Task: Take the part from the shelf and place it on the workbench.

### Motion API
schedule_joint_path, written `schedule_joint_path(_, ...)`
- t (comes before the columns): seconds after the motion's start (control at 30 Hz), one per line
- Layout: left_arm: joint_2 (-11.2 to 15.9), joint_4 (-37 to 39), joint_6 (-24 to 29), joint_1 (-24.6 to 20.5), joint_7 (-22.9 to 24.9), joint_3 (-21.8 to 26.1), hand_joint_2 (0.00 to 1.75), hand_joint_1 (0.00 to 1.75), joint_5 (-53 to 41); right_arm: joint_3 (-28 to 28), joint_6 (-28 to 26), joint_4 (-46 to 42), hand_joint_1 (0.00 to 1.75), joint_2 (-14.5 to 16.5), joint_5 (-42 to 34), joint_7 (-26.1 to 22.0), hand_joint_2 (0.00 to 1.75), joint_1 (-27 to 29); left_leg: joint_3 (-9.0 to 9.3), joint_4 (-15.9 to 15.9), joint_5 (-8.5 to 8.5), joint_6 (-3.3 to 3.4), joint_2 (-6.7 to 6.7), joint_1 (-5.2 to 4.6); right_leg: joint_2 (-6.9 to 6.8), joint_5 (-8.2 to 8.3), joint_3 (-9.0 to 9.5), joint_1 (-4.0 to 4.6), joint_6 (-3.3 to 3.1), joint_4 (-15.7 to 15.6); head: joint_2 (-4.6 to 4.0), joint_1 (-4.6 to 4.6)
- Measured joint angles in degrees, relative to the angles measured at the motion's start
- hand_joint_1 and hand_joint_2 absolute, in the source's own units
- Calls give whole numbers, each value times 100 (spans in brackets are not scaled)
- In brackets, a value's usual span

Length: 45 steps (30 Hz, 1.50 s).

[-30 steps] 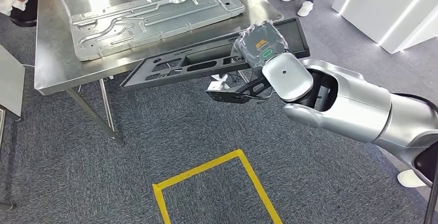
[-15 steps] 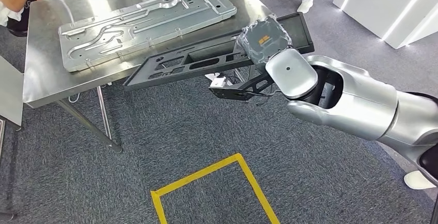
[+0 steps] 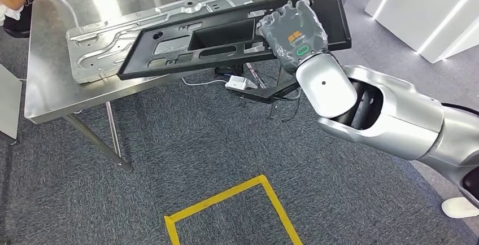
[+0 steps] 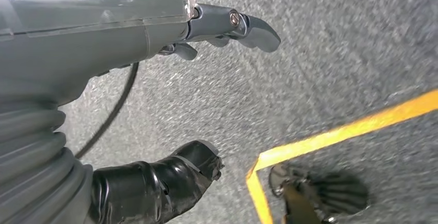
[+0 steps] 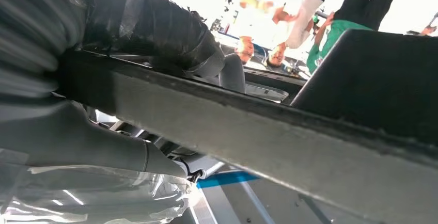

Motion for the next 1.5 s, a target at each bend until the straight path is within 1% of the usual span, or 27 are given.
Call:
schedule_joint_path(0.03, -1, 0, -1, 3, -2, 0, 175, 0, 0, -4, 2, -20, 175, -20, 7, 1, 175, 28, 50, 12, -46, -8, -7, 1, -2, 174, -22, -8, 3, -103, 0, 1)
schedule_joint_path(0.1, -8, 0, -5, 15, -7, 0, 175, 0, -2, -30, 7, -55, 175, -49, 12, 1, 175, 56, 153, 53, -158, -40, -14, 2, -11, 651, 189, -22, 1, -752, 0, 2)
schedule_joint_path(0.13, -11, 0, -7, 10, -12, 0, 175, 0, -3, -55, 8, -71, 175, -60, 14, 1, 175, 61, 176, 91, -215, -68, -18, -7, -12, 801, 329, -20, -5, -1079, 0, 2)
schedule_joint_path(0.17, -15, 0, -9, 5, -17, 0, 175, 0, -5, -84, 8, -90, 175, -70, 16, 1, 175, 68, 176, 116, -255, -100, -20, -11, -10, 860, 419, -11, -22, -1287, 0, 0)
schedule_joint_path(0.23, -17, 0, -10, -14, -28, -1, 175, 0, -7, -128, 5, -122, 175, -82, 22, 1, 175, 85, 153, 140, -293, -161, -23, -19, 5, 811, 472, 13, -65, -1410, 0, -9)
schedule_joint_path(0.33, -18, 0, -11, -17, -39, -2, 175, 0, -11, -168, 13, -162, 175, -97, 28, 2, 175, 110, 118, 269, -412, -240, -17, -8, 19, 764, 539, -4, -151, -1466, 0, -24)
schedule_joint_path(0.4, -20, 0, -11, -8, -39, -2, 175, 0, -16, -200, 22, -178, 175, -109, 37, 2, 175, 131, -172, 837, -633, -289, -11, 6, 15, 722, 616, -10, -209, -1488, 0, -25)
schedule_joint_path(0.47, -20, 0, -11, -9, -38, -3, 175, 0, -18, -219, 23, -194, 175, -112, 46, 1, 175, 166, -641, 1567, -800, -315, -10, 12, 16, 669, 678, 0, -236, -1490, 0, -25)
schedule_joint_path(0.53, -20, 0, -11, -4, -38, -3, 175, 0, -18, -223, 21, -208, 175, -113, 49, 1, 175, 205, -884, 1760, -650, -307, -10, 12, 25, 608, 760, 12, -239, -1490, 0, -25)
schedule_joint_path(0.6, -20, 0, -11, 1, -38, -2, 175, 0, -18, -223, 21, -211, 175, -114, 49, 2, 175, 223, -889, 1602, -436, -290, -11, 10, 32, 571, 813, 19, -237, -1490, 0, -24)
schedule_joint_path(0.67, -20, 0, -11, 1, -38, -2, 175, 0, -18, -223, 21, -213, 175, -114, 49, 2, 175, 224, -873, 1546, -391, -286, -11, 10, 33, 566, 822, 20, -237, -1490, 0, -24)
schedule_joint_path(0.7, -20, 0, -11, 2, -38, -2, 175, 0, -18, -223, 21, -215, 175, -116, 49, 2, 175, 225, -811, 1375, -277, -272, -11, 7, 34, 552, 844, 22, -236, -1490, 0, -24)
schedule_joint_path(0.73, -14, 0, -11, -1, -38, -3, 175, 0, -18, -228, 21, -219, 175, -122, 51, 2, 175, 224, -666, 1014, -133, -224, -9, -17, 38, 522, 872, 26, -220, -1493, 0, -23)
schedule_joint_path(0.8, -4, 0, -11, -10, -42, -4, 175, 0, -17, -244, 20, -237, 175, -150, 57, 1, 175, 233, -323, 235, 147, -109, 2, -51, 39, 438, 953, 29, -132, -1518, 0, -17)
schedule_joint_path(0.83, 1, 0, -11, -10, -45, -4, 175, 0, -17, -255, 19, -245, 175, -169, 60, 1, 175, 240, -183, -15, 179, -59, 9, -59, 31, 379, 945, 30, -82, -1466, 0, -8)
schedule_joint_path(0.9, 1, 0, -14, -6, -52, -4, 175, 0, -17, -267, 18, -254, 175, -194, 60, 2, 175, 255, -75, -107, 167, -15, 21, -35, 8, 178, 715, 24, -30, -1017, 1, 10)
schedule_joint_path(0.97, 3, 0, -17, -14, -55, -4, 175, 0, -18, -271, 16, -257, 175, -204, 59, 2, 175, 276, -26, -113, 118, 19, 22, -33, 2, -32, 271, 7, 1, -320, 1, 22)
schedule_joint_path(1.0, 3, 0, -17, -18, -55, -4, 175, 0, -18, -270, 16, -258, 175, -210, 58, 2, 175, 294, 0, -105, 86, 21, 17, -31, 0, -31, 100, -10, 19, -112, 1, 26)
schedule_joint_path(1.03, 4, 0, -17, -17, -56, -4, 175, 0, -18, -270, 17, -258, 175, -217, 58, 2, 175, 309, 34, -93, 47, 13, 9, -27, -3, 76, 24, -29, 37, -99, 0, 30)
schedule_joint_path(1.1, 3, 0, -22, -6, -56, -4, 175, 0, -18, -269, 19, -260, 175, -226, 58, 2, 175, 318, 115, -30, -61, -29, -8, -8, -17, 537, 179, -69, 73, -644, 0, 37)
schedule_joint_path(1.17, 5, 0, -24, -1, -55, -5, 175, 0, -18, -270, 19, -264, 175, -231, 57, 2, 175, 314, 137, 76, -182, -100, -24, -9, -26, 804, 428, -75, 78, -1232, 1, 51)
schedule_joint_path(1.2, 6, 0, -23, -8, -56, -5, 175, 0, -18, -272, 18, -269, 175, -232, 54, 2, 175, 314, 124, 116, -219, -133, -28, -14, -25, 812, 486, -68, 55, -1366, 1, 53)
schedule_joint_path(1.3, 6, 0, -24, -20, -56, -5, 175, 0, -18, -278, 22, -281, 175, -232, 43, 2, 175, 315, 107, 140, -276, -215, -28, -11, -4, 733, 517, -48, -66, -1405, 0, 43)
schedule_joint_path(1.37, 3, 0, -26, -15, -56, -7, 175, 0, -18, -278, 28, -281, 175, -234, 40, 2, 175, 307, 27, 359, -407, -272, -18, 8, 0, 706, 572, -51, -140, -1428, 0, 33)
schedule_joint_path(1.4, 2, 0, -26, -14, -56, -7, 175, 0, -18, -278, 30, -281, 175, -235, 37, 2, 175, 306, -104, 629, -524, -297, -13, 17, -1, 688, 604, -49, -172, -1439, 0, 28)
schedule_joint_path(1.47, 2, 0, -29, -16, -54, -7, 175, 0, -16, -278, 32, -282, 175, -229, 21, 2, 175, 307, -528, 1380, -765, -322, -9, 19, 1, 642, 656, -29, -213, -1444, 0, 24)
schedule_joint_path(1.5, 2, 0, -32, -15, -50, -7, 175, 0, -14, -278, 32, -282, 175, -225, 13, 2, 175, 310, -718, 1652, -799, -321, -10, 19, 3, 616, 685, -16, -224, -1444, 0, 23)
